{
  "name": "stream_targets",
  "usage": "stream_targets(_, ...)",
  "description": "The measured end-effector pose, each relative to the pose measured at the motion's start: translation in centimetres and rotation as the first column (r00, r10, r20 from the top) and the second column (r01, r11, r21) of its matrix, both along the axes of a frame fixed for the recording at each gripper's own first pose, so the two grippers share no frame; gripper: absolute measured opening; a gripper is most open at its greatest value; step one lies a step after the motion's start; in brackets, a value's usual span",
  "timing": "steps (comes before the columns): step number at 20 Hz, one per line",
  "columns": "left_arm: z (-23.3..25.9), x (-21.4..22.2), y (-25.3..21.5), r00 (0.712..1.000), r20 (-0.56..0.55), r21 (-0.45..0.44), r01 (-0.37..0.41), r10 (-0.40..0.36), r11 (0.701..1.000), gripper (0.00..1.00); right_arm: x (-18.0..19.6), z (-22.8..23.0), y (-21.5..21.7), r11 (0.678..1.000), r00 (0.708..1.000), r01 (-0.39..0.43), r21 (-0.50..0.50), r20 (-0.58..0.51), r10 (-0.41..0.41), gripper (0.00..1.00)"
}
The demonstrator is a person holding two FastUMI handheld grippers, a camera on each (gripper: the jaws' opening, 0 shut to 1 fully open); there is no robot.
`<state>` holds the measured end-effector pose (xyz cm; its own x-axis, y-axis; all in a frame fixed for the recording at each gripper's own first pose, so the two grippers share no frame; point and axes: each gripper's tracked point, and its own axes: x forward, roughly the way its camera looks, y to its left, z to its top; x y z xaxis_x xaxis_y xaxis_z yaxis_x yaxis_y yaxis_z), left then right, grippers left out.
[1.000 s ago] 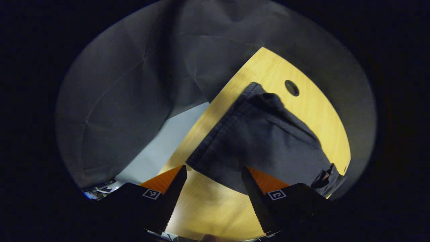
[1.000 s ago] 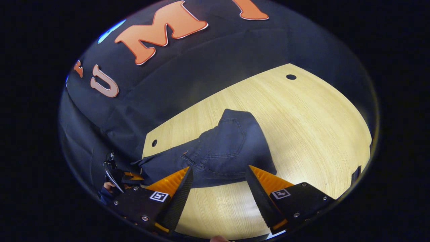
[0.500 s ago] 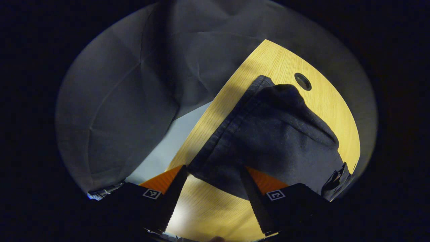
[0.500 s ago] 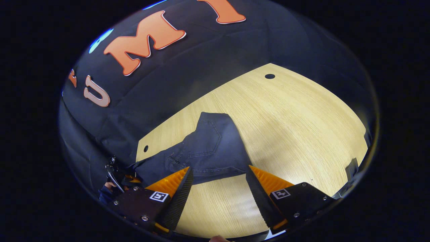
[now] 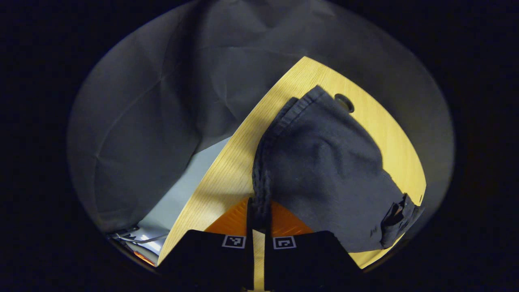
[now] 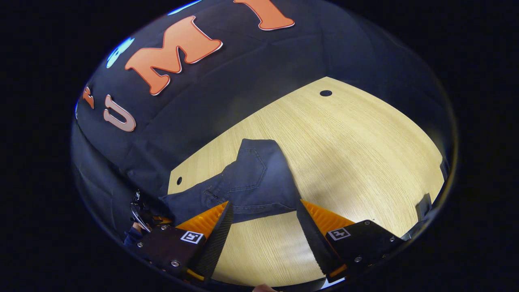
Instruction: Grasp the waist and the cuffs of the jeans and fold them to make the two legs overlap; first hold the waist and fold one-third of the jeans toward the cuffs, then hold the cuffs and fold the remaining one-third in the same direction to finish folding.
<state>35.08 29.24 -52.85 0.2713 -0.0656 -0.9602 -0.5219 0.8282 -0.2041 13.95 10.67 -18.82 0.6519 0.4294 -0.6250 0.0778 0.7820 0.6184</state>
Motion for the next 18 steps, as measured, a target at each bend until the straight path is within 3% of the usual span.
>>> stream_targets(7, 9.4, 1.0, -2.6, 0.973, 0.224, -0.004, 0.055, -0.053, 0.998, 0.1, 1.6, 1.4, -1.8, 1.0, 0.999, 0.0, 0.007, 0.044, -0.001, 0.95)
stream_targets(12, 17.3, 1.3, -4.1, 0.927, 0.345, 0.039, 0.144, -0.148, 0.989, 0.1, 2.6, 2.0, -2.1, 0.999, 0.997, -0.045, 0.001, 0.063, 0.045, 0.95)
stream_targets(18, 23.2, 0.8, -6.9, 0.867, 0.442, 0.072, 0.221, -0.229, 0.973, 0.1, 3.4, 2.8, -3.3, 0.998, 0.992, -0.063, -0.012, 0.108, 0.064, 0.96)
